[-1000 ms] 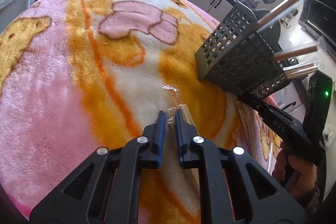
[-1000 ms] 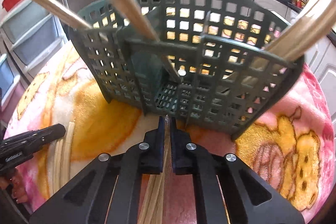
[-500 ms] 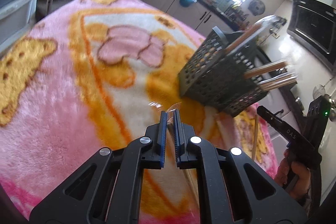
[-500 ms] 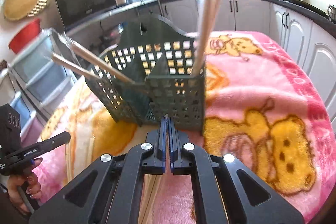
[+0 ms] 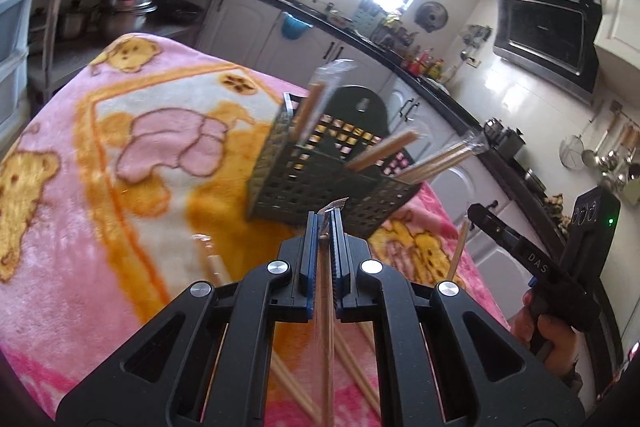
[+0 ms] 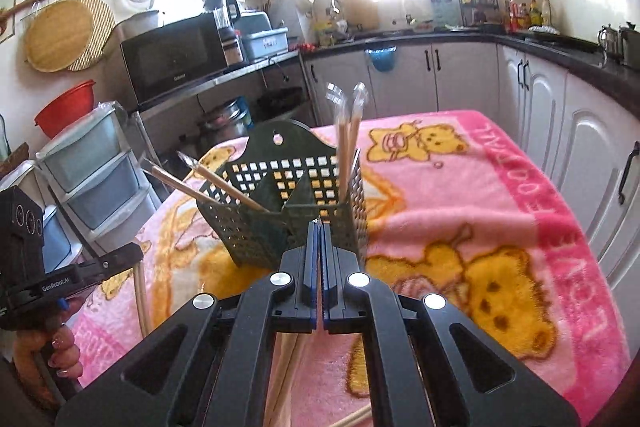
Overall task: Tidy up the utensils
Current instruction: 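Lift the chopsticks with both tools and carry them above the green caddy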
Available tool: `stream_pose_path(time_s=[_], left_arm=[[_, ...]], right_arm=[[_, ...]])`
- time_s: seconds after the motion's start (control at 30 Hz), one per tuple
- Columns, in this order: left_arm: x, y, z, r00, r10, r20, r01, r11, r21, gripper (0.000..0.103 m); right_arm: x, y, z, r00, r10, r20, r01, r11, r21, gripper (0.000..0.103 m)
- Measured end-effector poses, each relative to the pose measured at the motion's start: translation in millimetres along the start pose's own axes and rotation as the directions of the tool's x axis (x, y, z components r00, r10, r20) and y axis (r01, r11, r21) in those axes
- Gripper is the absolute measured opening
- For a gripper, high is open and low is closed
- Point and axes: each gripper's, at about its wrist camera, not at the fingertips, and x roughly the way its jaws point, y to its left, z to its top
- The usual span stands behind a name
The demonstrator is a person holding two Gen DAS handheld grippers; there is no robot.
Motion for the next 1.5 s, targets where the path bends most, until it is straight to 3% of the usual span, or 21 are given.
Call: stream_pose_path(time_s=[0.83,1.5], left_arm=[[14,-78,17,0.995,-0.105,0.003,0.103,0.981,0.162,0.003],[23,-122,51,0.989,-0.139,0.059,0.120,0.960,0.253,0.003]], right_arm=[[-62,-18,16,0.985,-0.071,0.154,0.067,0.997,0.036,0.001],[-77,-22,34,0.975,-0.058,0.216,0.056,0.998,0.016,0.002]])
